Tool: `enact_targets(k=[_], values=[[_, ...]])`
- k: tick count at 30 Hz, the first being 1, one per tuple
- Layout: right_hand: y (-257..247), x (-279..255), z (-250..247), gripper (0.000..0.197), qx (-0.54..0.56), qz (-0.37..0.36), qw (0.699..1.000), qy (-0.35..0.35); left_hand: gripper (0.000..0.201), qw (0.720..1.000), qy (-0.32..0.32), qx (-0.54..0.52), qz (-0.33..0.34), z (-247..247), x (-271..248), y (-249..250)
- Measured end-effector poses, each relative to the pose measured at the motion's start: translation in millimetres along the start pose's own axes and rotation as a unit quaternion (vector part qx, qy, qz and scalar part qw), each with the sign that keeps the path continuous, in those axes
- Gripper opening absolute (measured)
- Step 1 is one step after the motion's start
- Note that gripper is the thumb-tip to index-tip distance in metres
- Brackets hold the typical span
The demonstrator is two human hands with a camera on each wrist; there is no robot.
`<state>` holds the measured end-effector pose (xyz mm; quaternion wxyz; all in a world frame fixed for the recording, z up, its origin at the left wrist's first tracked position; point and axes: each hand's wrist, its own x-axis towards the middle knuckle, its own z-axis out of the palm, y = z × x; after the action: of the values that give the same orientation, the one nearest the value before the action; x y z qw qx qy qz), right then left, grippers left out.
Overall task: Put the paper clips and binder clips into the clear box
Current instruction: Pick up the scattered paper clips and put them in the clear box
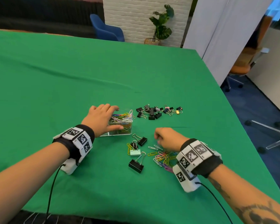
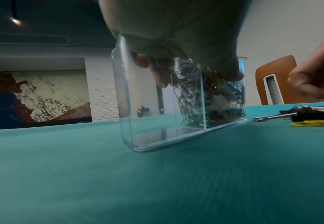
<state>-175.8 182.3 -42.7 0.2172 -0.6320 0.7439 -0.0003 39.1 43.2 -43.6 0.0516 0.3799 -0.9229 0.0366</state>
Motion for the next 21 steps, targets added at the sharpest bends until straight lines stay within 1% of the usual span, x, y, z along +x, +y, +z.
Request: enact_targets(k=[1, 2, 3, 4, 6, 7, 8, 9, 10, 13, 14, 17, 19, 21], values=[[1.8, -1.9, -0.9, 0.028, -0.013, -0.009, 1.0, 0.017, 0.116, 1.0, -0.001, -0.002, 0.0, -0.2, -0.2, 0.1], [1.9, -3.5, 0.2, 0.035, -0.032, -0.023, 0.999, 0.01, 0.116, 1.0, -0.001, -0.003, 0.0, -0.2, -0.5, 0.2], [0.2, -5.2, 3.7, 0.046, -0.05, -0.047, 0.997, -0.02, 0.116, 1.0, -0.001, -0.004, 0.0, -0.3, -1.0, 0.4], [-2.6, -6.8, 8.4, 0.056, -0.068, -0.073, 0.993, -0.065, 0.116, 1.0, 0.0, -0.005, 0.001, -0.1, -1.1, 0.3], [-6.0, -9.9, 17.6, 0.068, -0.112, -0.105, 0.977, -0.149, 0.116, 1.0, 0.003, -0.008, 0.002, -0.4, -1.0, 0.2], [-5.2, -11.9, 19.3, 0.071, -0.127, -0.106, 0.971, -0.171, 0.116, 1.0, 0.004, -0.009, 0.002, -0.5, -1.2, 0.3], [-4.5, -14.8, 17.7, 0.071, -0.136, -0.102, 0.97, -0.175, 0.116, 1.0, 0.006, -0.01, 0.002, -0.4, -1.2, 0.1], [-5.0, -17.1, 14.5, 0.069, -0.138, -0.099, 0.972, -0.164, 0.116, 1.0, 0.006, -0.01, 0.001, -0.4, -1.2, 0.0], [-7.7, -18.7, 10.4, 0.066, -0.128, -0.095, 0.978, -0.135, 0.116, 1.0, 0.005, -0.009, 0.0, -0.5, -1.3, -0.2], [-25.2, -14.6, 5.3, 0.055, -0.073, -0.092, 0.993, -0.022, 0.115, 1.0, 0.006, -0.01, -0.002, -0.8, -0.6, -0.2], [-31.7, -10.0, 6.4, 0.053, -0.075, -0.087, 0.993, -0.007, 0.115, 1.0, 0.006, -0.009, -0.002, -1.2, -0.6, -0.1], [-42.8, 5.1, 13.0, 0.045, -0.091, -0.057, 0.994, -0.005, 0.115, 1.0, 0.003, -0.005, -0.004, -1.9, -1.5, -0.7], [-42.3, 14.0, 11.7, 0.038, -0.069, -0.039, 0.997, -0.003, 0.114, 1.0, 0.0, -0.001, -0.005, -1.6, -1.0, -0.9], [-40.3, 23.1, 2.2, 0.035, -0.034, -0.022, 0.999, 0.018, 0.112, 1.0, -0.001, -0.001, -0.005, -1.6, -0.3, -1.8]])
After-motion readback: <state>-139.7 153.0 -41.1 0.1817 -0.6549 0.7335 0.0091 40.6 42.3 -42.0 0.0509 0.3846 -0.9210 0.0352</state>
